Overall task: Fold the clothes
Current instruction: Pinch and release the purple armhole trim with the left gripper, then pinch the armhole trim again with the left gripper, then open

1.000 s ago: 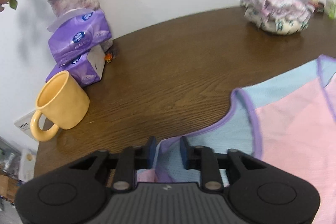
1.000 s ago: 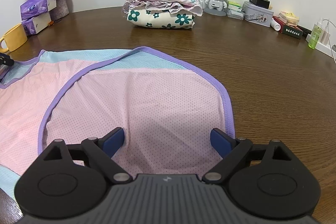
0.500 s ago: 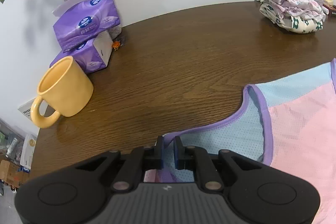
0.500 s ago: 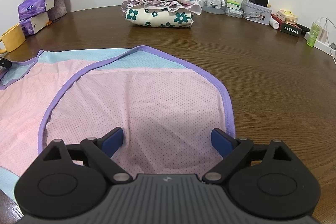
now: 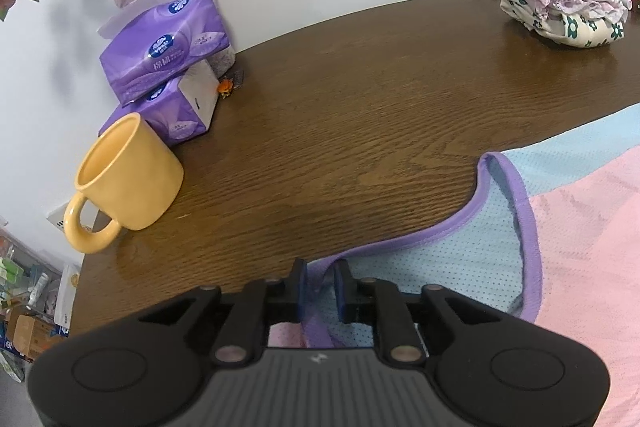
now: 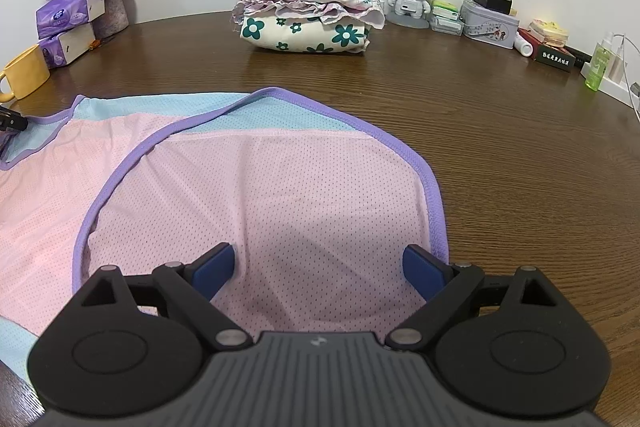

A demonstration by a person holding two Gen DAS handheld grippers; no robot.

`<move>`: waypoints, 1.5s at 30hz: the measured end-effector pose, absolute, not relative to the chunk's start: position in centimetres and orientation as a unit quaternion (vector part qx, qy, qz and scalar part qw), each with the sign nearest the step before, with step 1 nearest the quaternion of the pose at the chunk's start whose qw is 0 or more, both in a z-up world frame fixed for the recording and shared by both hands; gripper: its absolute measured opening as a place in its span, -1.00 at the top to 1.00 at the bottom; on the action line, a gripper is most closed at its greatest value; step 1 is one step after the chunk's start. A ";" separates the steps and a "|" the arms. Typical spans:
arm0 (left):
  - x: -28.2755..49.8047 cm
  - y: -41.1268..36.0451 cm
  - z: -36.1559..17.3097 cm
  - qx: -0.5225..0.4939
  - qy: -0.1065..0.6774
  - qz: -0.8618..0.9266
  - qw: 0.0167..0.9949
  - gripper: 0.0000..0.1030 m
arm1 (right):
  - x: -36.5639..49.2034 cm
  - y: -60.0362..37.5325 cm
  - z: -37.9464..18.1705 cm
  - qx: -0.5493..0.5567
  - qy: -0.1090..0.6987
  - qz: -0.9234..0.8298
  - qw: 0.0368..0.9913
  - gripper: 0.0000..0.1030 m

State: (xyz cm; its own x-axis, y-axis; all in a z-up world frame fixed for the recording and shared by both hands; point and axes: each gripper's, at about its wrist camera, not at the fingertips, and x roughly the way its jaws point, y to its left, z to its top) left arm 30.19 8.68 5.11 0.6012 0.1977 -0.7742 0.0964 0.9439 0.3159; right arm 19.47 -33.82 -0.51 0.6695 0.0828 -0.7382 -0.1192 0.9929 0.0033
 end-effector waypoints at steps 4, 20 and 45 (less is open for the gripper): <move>29.8 8.7 5.3 0.170 0.439 0.022 0.882 0.99 | 19.5 -33.8 -0.5 -0.023 0.402 0.056 0.913 -0.79; 31.6 8.2 8.2 0.262 0.466 -0.035 0.844 0.99 | 19.4 -33.9 -0.6 -0.023 0.400 0.057 0.914 -0.82; 25.4 15.4 7.0 -0.027 0.348 0.001 0.937 -0.03 | 19.3 -33.9 -0.9 -0.021 0.392 0.057 0.918 -0.95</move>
State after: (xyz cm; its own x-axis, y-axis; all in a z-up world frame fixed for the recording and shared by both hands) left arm 25.42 15.44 7.00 0.7576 -0.0167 -0.6525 -0.0209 0.9985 -0.0498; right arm 19.34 -33.86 -0.91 0.6864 0.0874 -0.7219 -0.1209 0.9927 0.0052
